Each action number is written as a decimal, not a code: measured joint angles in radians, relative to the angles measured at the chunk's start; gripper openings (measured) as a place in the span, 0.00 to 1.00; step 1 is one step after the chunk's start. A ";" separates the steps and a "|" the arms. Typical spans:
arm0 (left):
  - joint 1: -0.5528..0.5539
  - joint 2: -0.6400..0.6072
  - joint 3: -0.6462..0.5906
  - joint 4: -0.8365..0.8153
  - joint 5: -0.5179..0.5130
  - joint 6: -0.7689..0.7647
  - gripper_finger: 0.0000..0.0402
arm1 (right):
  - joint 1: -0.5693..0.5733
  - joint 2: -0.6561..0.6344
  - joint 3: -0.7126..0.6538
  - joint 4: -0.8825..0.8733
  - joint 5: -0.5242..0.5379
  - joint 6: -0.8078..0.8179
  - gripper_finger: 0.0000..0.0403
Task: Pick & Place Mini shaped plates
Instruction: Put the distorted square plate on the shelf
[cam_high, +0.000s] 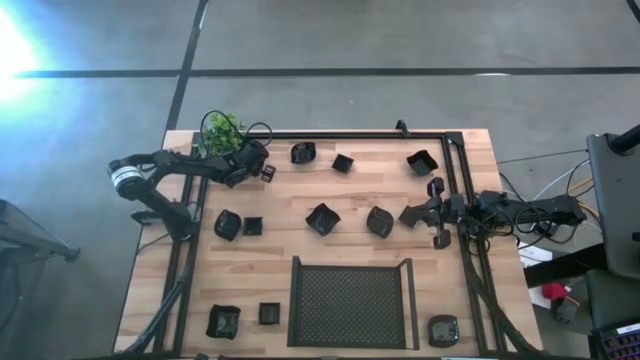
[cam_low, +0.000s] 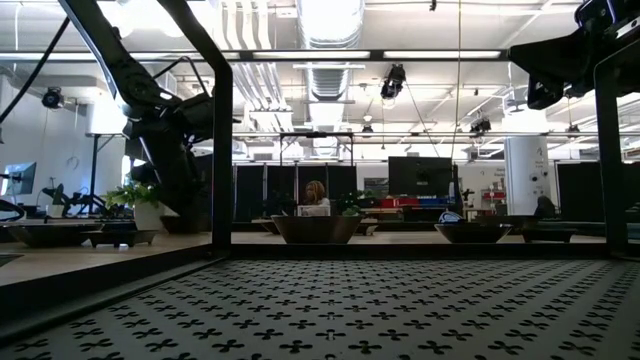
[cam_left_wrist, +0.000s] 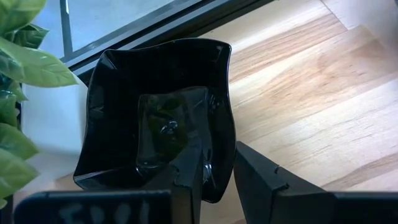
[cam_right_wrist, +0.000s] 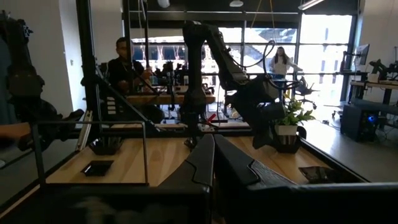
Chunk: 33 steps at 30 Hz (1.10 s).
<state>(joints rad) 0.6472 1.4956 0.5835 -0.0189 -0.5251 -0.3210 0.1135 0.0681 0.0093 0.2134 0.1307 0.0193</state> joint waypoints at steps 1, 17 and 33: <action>0.000 0.000 0.000 0.000 0.000 0.000 0.21 | 0.000 0.000 0.000 0.000 0.000 -0.001 0.02; 0.003 0.000 -0.001 0.011 -0.007 0.001 0.21 | 0.000 0.000 0.000 0.000 0.000 -0.001 0.02; 0.008 0.000 0.000 0.011 0.017 0.007 0.00 | 0.000 0.000 0.000 0.000 0.000 -0.001 0.02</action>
<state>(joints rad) 0.6552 1.4960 0.5831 -0.0074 -0.5079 -0.3141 0.1135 0.0682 0.0093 0.2132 0.1307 0.0187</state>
